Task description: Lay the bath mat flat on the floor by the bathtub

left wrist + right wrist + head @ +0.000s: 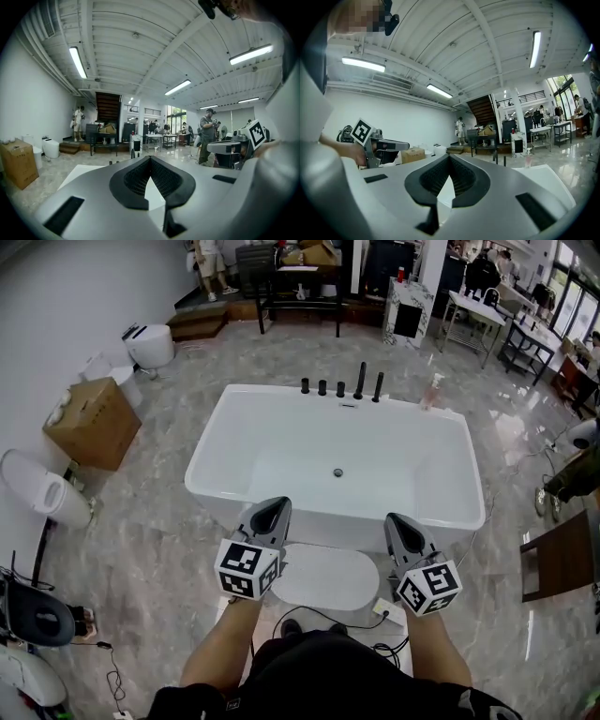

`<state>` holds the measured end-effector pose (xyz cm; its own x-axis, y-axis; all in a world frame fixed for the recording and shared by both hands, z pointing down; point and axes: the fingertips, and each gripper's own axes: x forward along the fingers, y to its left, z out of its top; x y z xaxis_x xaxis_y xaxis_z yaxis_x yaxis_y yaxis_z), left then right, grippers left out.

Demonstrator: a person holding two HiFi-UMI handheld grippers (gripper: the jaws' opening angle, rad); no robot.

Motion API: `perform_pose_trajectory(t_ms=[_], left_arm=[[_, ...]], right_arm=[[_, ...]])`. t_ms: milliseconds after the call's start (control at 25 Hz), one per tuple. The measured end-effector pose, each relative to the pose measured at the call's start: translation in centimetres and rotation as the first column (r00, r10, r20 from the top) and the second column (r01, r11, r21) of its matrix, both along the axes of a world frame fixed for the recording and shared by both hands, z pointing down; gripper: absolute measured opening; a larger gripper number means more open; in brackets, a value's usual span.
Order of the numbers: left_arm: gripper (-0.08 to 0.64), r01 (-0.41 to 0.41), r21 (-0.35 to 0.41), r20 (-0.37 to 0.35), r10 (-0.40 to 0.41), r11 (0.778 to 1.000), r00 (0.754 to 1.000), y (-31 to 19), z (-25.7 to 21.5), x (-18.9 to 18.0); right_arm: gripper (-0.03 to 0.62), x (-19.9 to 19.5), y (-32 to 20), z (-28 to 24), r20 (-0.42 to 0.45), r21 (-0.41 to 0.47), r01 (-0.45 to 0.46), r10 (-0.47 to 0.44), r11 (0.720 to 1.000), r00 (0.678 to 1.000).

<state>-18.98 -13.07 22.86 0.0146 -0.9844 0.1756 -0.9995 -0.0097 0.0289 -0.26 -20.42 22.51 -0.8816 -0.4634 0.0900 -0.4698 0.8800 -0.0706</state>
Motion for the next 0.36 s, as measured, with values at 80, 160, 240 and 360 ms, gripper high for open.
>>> perform_pose_trajectory(t_ms=[80,160,240,360], left_arm=[[0.010,-0.007,0.000,-0.003,0.007,1.000,1.000,0.2,0.2,0.3],[0.009,-0.013,-0.002,-0.004,0.013,1.000,1.000,0.1,0.4,0.7],[0.009,-0.014,-0.012,-0.006,0.014,1.000,1.000,0.0,0.7,0.9],[0.009,-0.012,-0.026,-0.012,0.012,1.000,1.000,0.3,1.1,0.5]], right_arm=[[0.012,0.1,0.3,0.4,-0.006,-0.009,0.003,-0.004,1.000,1.000],[0.012,0.4,0.4,0.8,-0.014,-0.016,0.010,-0.011,1.000,1.000],[0.012,0.7,0.5,1.2,-0.022,-0.023,0.013,-0.014,1.000,1.000],[0.012,0.8,0.8,1.5,-0.029,-0.029,0.013,-0.014,0.999,0.999]])
